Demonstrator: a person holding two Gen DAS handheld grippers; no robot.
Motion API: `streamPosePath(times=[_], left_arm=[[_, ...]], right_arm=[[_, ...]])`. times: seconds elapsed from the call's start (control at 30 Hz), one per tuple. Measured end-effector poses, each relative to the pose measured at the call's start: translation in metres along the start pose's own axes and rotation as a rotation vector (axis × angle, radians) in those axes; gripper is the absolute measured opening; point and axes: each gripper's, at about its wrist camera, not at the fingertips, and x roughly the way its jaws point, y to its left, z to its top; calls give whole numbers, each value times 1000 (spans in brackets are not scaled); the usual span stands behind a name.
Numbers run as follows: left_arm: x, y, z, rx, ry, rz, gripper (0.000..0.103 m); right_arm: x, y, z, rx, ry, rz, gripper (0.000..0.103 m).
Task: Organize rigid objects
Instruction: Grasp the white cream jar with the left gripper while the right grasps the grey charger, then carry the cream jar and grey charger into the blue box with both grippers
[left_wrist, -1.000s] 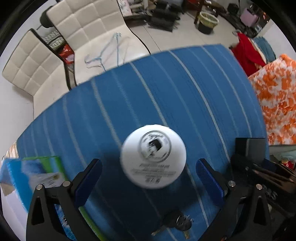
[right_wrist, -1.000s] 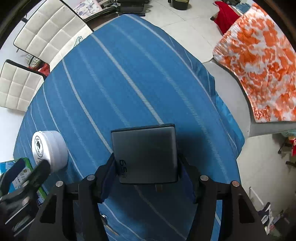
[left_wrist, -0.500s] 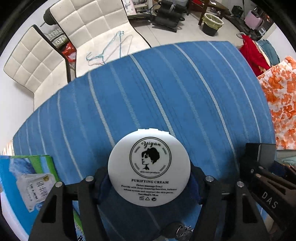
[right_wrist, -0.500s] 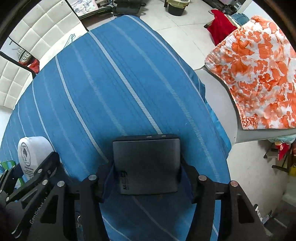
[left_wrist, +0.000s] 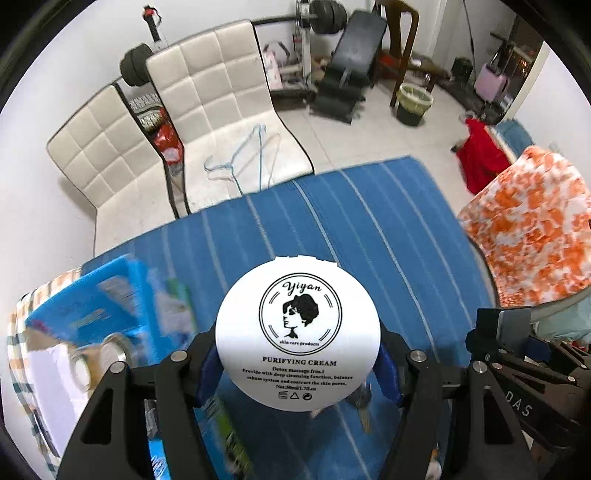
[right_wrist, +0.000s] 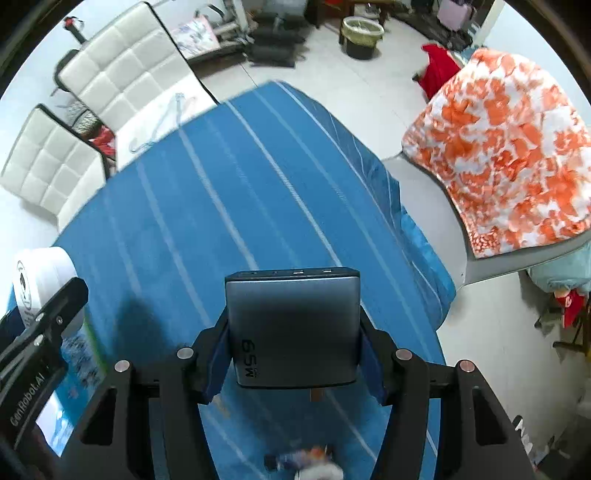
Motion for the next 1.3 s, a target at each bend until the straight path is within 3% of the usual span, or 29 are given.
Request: streamPosePath(times=[0.3, 0.63, 1.0, 1.3], left_arm=[[-103, 62, -52, -48, -98, -13, 65], [-175, 148, -128, -196, -153, 63, 65], [-215, 210, -177, -322, -200, 133, 65], [-206, 248, -190, -378, -181, 118, 65]], right_arm=[[-107, 59, -74, -129, -87, 93, 62], [-193, 174, -160, -350, -174, 217, 62], [-222, 267, -215, -547, -186, 273, 62], [-208, 297, -218, -587, -174, 277, 62]])
